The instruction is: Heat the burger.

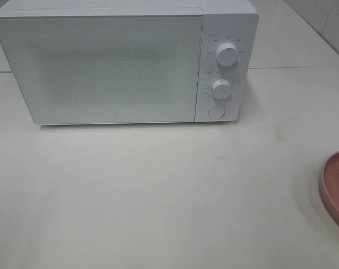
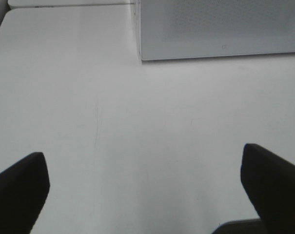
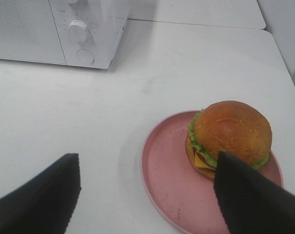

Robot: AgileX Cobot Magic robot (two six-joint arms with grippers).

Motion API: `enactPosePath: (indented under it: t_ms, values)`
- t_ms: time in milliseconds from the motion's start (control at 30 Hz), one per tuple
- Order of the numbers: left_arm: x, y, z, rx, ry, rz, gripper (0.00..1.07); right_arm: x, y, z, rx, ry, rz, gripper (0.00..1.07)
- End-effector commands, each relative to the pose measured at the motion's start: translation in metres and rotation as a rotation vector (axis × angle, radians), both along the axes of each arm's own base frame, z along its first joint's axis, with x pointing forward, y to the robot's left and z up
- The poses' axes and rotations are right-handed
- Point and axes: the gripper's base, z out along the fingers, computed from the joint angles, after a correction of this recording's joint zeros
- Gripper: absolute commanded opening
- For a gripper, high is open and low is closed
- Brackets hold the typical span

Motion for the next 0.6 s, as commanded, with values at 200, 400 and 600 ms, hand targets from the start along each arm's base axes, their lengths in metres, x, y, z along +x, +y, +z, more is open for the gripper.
enactPosePath:
  t_ms: [200, 400, 600]
  values:
    - [-0.0132, -0.0023, -0.0011, -0.002, -0.081, -0.002, 1.01, -0.0034, -0.0005, -0.0017, -0.003, -0.020, -0.004, 0.75]
    - [-0.0132, -0.0026, -0.0010, -0.004, -0.082, -0.004, 1.01, -0.0034, -0.0005, -0.0017, -0.003, -0.020, -0.004, 0.75]
    - [-0.0132, -0.0025, -0.0011, -0.004, -0.082, -0.004, 1.01, -0.0031, -0.0004, -0.0017, -0.003, -0.018, -0.004, 0.75]
